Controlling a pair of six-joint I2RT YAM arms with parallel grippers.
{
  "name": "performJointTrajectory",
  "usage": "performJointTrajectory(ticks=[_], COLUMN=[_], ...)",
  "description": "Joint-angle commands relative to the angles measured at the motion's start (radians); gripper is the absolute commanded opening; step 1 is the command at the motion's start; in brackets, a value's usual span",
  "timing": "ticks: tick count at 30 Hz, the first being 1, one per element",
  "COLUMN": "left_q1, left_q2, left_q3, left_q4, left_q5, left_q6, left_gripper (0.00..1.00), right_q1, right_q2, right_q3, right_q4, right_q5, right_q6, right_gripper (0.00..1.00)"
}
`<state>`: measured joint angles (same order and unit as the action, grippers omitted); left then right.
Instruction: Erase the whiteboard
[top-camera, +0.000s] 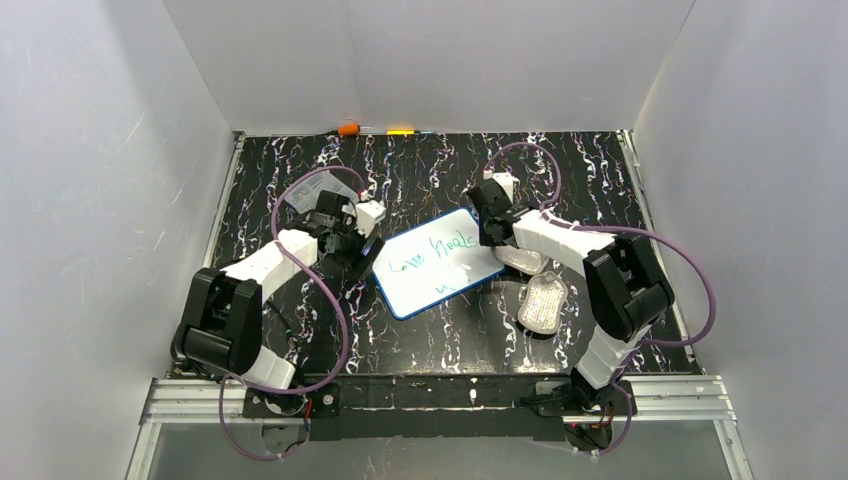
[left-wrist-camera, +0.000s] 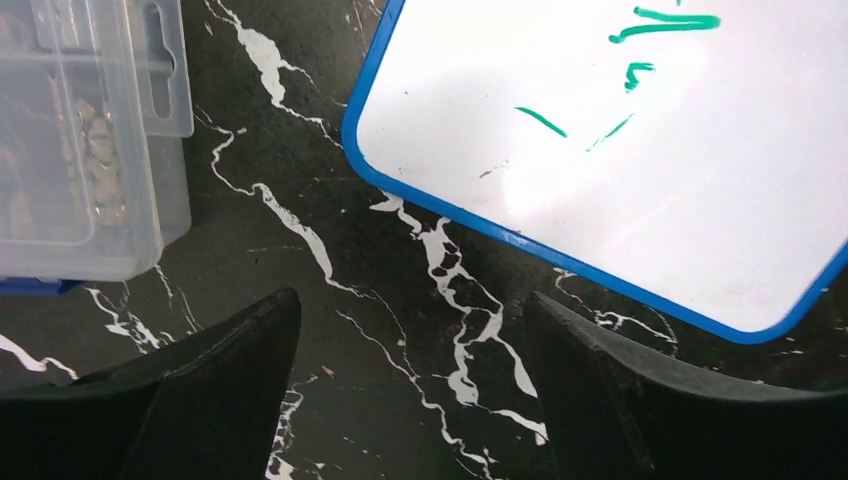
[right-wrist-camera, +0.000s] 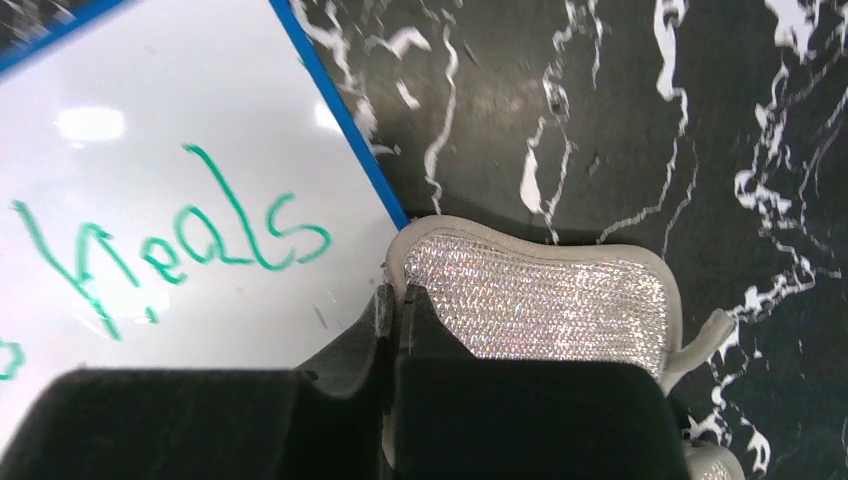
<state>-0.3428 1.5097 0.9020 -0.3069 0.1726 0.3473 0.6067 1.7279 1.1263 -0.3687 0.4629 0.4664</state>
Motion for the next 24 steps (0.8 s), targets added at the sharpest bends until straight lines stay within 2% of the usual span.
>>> performJointTrajectory(ticks=[1,4,8,14,17,21,24], left_q1=[0.016,0.017,0.017,0.015,0.015,0.01,0.005], left_q2=[-0.04,-0.011,0.055,0.157,0.199,0.234,0.256], left_q3=[0.005,-0.025,-0.006,0.049,0.069,0.086,0.088], left_q4=[-0.095,-0.067,-0.051,-0.047,-0.049,-0.049,-0.045], left_q5=[0.105,0.092,0.063,0.034,0.038,0.057,0.048], left_q6=[-0.103,-0.13,-0.13,-0.106,-0.115,-0.139,-0.132], left_gripper=[0.79,0.78,0.76,0.69,0.64,0.63,0.58], right_q1=[-0.004,-0.004,-0.001,0.021,0.052,0.098,0.14], right_q2=[0.022,0.131,0.234,0.276,0.27,0.259,0.252], right_q3=[0.08,0.139,0.18,0.157,0.123,0.08,0.049], right_q4=[0.067,0.063,0.091,0.126,0.157,0.203,0.265], right_q5=[-0.084,-0.195,-0.263,-0.318,-0.322,-0.34,-0.392], right_q6=[-0.056,-0.06,-0.017,0.027,0.044,0.079,0.114], right_gripper=[0.01,0.01,0.01,0.01,0.01,0.01,0.01])
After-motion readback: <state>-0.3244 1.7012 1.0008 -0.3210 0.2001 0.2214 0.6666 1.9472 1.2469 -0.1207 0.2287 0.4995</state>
